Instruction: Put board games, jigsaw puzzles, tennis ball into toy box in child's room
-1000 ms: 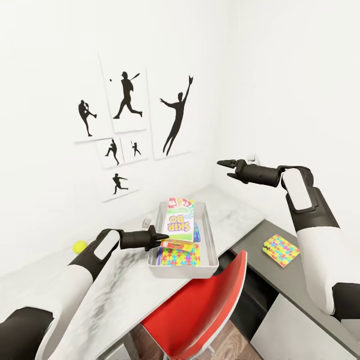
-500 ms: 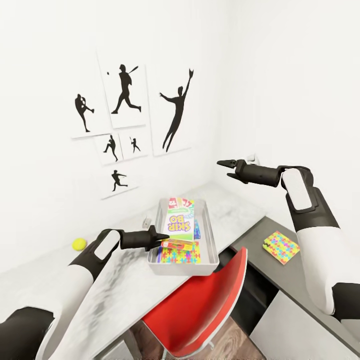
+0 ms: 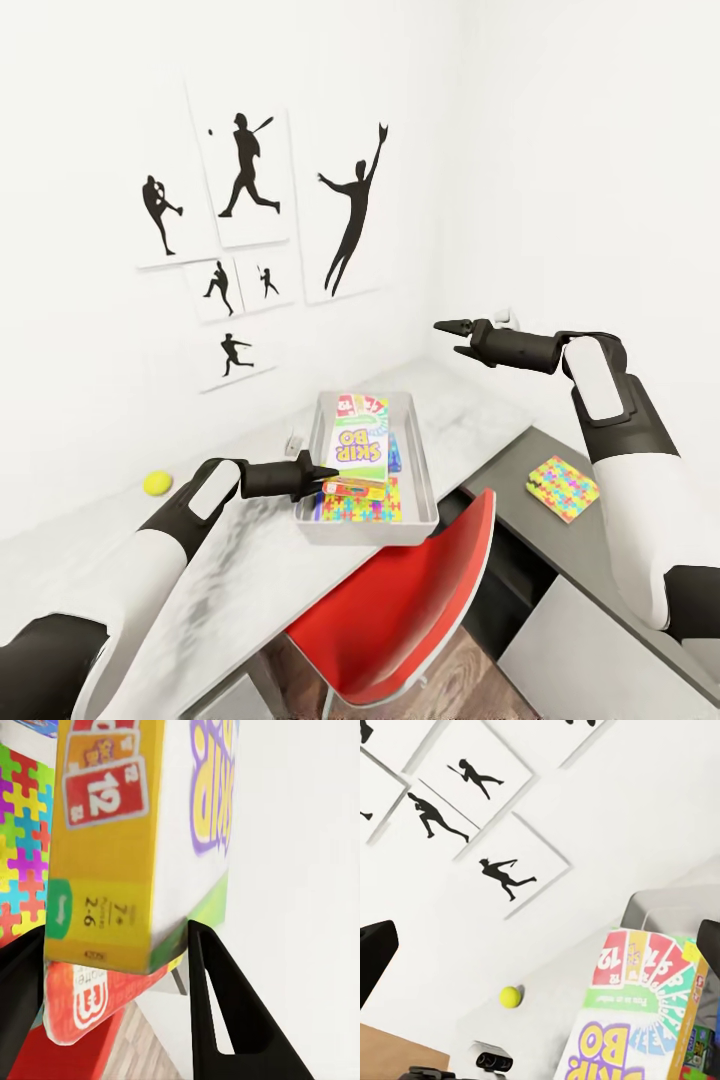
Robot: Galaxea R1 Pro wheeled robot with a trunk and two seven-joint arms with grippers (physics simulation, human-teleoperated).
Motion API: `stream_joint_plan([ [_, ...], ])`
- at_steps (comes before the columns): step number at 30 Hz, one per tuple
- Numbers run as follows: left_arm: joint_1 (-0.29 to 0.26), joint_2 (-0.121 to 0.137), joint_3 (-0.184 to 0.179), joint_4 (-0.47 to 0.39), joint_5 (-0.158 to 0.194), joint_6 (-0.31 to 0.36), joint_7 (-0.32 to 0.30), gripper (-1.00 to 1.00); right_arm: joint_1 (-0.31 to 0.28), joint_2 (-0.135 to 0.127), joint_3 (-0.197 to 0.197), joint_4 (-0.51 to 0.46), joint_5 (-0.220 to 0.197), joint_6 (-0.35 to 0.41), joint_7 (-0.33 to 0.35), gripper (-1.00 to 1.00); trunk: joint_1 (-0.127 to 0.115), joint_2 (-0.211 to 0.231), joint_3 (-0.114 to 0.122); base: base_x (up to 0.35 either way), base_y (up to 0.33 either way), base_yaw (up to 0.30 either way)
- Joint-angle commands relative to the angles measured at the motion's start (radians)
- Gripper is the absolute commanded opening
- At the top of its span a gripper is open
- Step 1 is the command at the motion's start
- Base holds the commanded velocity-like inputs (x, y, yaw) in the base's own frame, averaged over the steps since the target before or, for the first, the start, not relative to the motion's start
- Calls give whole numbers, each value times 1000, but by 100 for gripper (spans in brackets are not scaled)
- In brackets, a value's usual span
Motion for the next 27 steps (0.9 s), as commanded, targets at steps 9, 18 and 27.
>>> stream_joint_plan([
  [9,-1,0,-3,-7,-1,-7,-8,-100,0,0,-1,0,9,4,10,100,1,-2,-17,0,0,0],
  [18,-2,0,-3,-10,1,-44,-9,-100,2,0,-1,0,9,4,10,100,1,-2,-32,0,0,0],
  [27,-3,0,-3,-15,1,-47,-9,-100,2,0,-1,0,9,4,10,100,1,-2,-47,0,0,0],
])
